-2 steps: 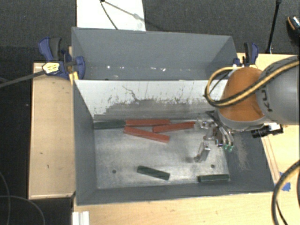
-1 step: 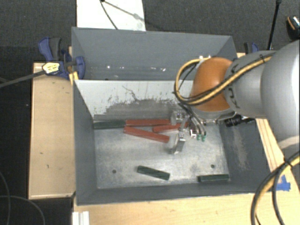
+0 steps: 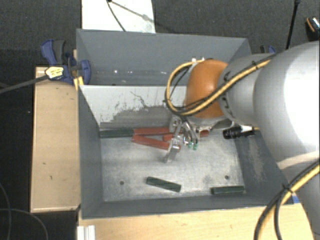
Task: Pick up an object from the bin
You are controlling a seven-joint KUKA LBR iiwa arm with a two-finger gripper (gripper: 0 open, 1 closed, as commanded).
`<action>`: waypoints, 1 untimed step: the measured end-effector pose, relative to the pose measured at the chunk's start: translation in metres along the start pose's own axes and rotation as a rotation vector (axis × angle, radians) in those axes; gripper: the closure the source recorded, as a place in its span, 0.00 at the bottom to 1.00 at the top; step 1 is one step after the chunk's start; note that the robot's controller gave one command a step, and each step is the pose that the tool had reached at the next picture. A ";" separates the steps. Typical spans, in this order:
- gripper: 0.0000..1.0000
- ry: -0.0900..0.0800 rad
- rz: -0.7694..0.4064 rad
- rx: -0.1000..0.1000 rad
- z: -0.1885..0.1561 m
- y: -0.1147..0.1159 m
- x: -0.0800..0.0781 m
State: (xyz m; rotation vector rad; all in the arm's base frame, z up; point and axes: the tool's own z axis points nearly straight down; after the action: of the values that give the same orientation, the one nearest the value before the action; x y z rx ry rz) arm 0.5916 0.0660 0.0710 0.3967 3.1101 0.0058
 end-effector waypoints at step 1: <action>1.00 -0.006 -0.003 0.002 -0.004 -0.003 -0.003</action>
Offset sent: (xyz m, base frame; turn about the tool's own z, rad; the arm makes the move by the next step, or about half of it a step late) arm 0.0000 0.0000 0.0000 0.0000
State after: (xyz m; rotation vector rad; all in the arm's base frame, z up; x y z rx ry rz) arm 0.5941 0.0625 0.0747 0.3919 3.1045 0.0017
